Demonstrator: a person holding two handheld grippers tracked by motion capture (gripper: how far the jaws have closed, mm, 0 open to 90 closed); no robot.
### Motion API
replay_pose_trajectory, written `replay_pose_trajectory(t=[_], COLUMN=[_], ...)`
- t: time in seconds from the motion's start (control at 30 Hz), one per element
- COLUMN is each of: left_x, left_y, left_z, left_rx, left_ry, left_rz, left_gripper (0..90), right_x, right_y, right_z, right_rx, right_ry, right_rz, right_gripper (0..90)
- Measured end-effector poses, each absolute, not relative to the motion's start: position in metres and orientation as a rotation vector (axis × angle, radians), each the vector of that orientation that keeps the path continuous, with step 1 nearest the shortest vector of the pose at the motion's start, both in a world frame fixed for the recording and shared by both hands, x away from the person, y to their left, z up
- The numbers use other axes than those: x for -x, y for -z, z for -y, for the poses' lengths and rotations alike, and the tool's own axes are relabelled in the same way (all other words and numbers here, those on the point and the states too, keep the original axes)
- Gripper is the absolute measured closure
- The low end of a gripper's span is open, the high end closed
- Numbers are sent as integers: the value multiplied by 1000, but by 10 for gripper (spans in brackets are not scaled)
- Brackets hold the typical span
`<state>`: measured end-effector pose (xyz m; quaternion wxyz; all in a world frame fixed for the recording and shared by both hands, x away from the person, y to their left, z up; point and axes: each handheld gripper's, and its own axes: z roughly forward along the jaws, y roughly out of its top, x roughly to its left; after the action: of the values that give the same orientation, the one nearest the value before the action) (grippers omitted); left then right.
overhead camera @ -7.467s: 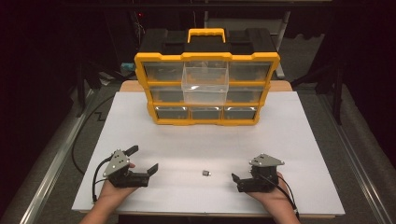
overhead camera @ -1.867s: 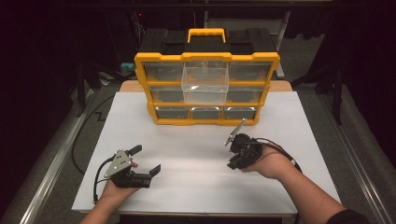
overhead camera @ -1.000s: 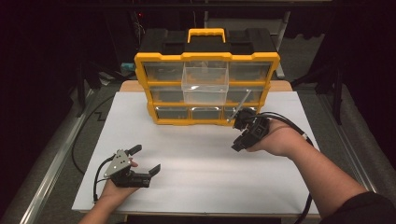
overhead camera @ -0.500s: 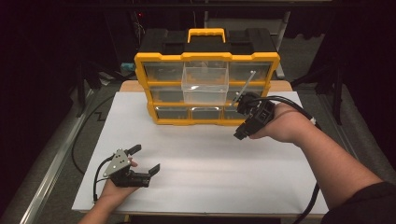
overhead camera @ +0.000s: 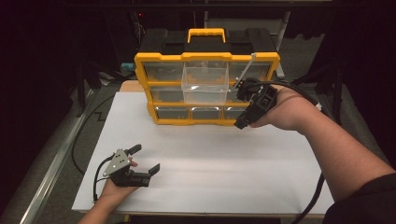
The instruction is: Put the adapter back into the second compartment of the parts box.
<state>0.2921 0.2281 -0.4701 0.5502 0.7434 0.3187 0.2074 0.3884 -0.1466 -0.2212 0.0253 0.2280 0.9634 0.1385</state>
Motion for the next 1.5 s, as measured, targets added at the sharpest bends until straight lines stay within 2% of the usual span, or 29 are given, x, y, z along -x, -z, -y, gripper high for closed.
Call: replay_pose_trajectory(t=[0.33, 1.13, 1.5], left_x=[-293, -291, -290], left_y=[470, 470, 470], left_z=[-227, -229, -229], left_rx=[-1755, -1752, -1751], left_ry=[-487, -489, -488], left_rz=[-750, -751, -754], left_gripper=[1, 1, 1], right_x=[-394, -417, -439], right_y=[187, 133, 126], right_z=[145, 121, 96], right_rx=[-690, -651, -628], right_ry=[-452, -477, -463], right_rz=[-2959, -2909, -2900], right_gripper=[775, 774, 774])
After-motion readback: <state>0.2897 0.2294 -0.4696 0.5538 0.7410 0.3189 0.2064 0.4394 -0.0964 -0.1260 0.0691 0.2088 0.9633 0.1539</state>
